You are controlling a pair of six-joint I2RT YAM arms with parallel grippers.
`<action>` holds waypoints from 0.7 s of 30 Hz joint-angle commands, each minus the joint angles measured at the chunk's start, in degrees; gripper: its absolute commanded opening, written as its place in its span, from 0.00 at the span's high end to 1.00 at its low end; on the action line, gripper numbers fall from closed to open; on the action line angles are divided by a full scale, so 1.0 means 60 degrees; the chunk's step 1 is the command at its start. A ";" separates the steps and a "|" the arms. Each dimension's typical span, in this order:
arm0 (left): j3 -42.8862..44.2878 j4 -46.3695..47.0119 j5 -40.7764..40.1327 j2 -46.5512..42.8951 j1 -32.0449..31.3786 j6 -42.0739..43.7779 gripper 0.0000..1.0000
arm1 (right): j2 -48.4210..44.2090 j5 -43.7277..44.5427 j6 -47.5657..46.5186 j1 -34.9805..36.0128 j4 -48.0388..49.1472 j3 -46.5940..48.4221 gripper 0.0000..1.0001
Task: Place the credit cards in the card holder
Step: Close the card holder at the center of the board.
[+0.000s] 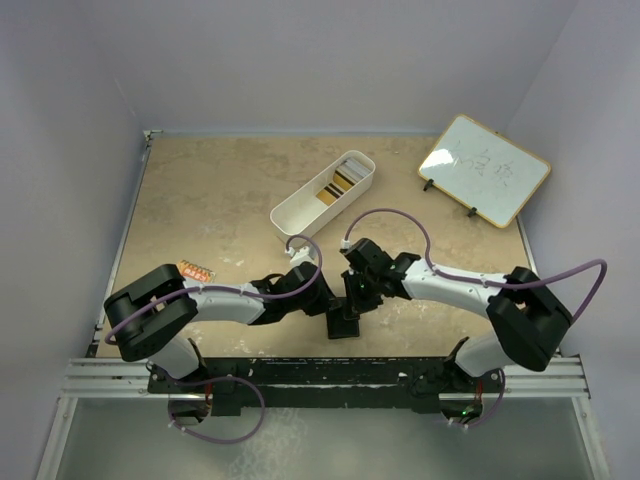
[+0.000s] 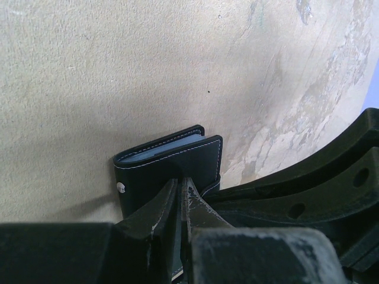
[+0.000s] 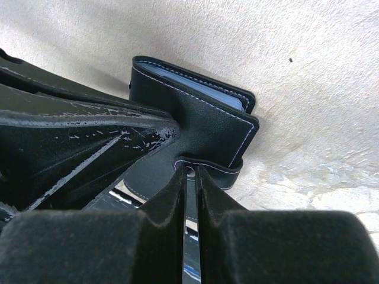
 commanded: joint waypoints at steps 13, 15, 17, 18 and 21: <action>0.0117 -0.2666 -0.2298 -0.2606 0.0193 0.0319 0.77 | 0.0267 0.1197 -0.0153 0.0165 -0.0612 -0.0054 0.89; 0.0267 -0.3416 -0.2854 -0.3234 0.0198 0.0439 0.67 | 0.0144 0.1308 -0.0182 0.0167 -0.0747 0.0152 0.89; 0.0546 -0.4050 -0.3307 -0.3821 0.0206 0.0689 0.58 | -0.0018 0.1293 -0.0188 0.0167 -0.0984 0.0397 0.88; 0.0749 -0.4400 -0.3516 -0.4059 0.0214 0.0847 0.54 | -0.0138 0.1307 -0.0185 0.0165 -0.1058 0.0585 0.86; 0.1641 -0.5795 -0.4220 -0.4644 0.0217 0.1242 0.49 | -0.0635 0.1551 -0.0146 0.0165 -0.1240 0.1027 0.79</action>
